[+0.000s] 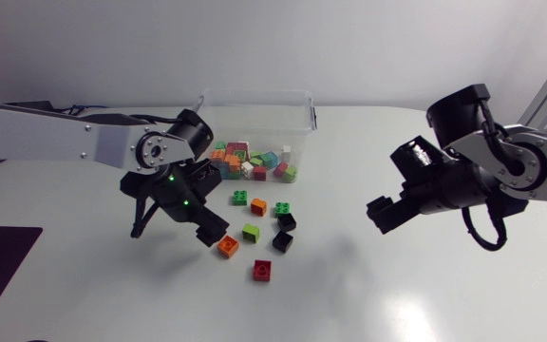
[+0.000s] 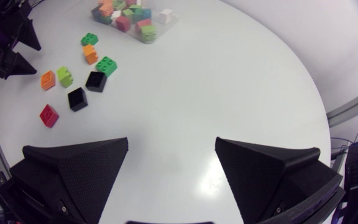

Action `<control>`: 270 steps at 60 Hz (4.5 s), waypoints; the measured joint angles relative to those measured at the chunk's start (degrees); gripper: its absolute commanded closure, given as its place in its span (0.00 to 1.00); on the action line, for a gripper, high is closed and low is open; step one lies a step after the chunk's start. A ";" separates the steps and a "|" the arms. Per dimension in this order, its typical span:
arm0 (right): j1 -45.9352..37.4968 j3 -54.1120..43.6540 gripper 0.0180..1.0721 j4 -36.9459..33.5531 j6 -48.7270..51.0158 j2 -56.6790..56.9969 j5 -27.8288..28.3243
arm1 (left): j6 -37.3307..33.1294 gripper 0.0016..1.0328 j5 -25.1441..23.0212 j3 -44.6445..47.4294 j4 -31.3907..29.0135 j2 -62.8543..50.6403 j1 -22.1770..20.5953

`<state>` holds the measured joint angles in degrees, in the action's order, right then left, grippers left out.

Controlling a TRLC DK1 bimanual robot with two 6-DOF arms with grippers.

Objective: Place the duplo bricks in the container

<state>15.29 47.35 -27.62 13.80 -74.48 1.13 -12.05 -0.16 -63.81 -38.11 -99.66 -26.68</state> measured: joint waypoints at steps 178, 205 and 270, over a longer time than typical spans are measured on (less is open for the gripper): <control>14.60 46.47 0.72 -20.65 20.87 -27.12 10.12 | -0.11 0.07 -14.08 -19.76 21.88 -2.38 11.78; 10.10 61.48 0.72 -14.05 11.08 -36.59 11.74 | -25.62 0.07 -21.14 -2.40 14.60 7.80 8.02; 8.59 45.70 0.04 6.54 0.83 -29.51 11.10 | -60.19 0.11 -11.28 -14.40 -7.23 -9.94 -3.69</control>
<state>23.88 93.06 -21.08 14.63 -103.98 12.23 -72.25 -11.44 -78.22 -45.34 -109.60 -30.37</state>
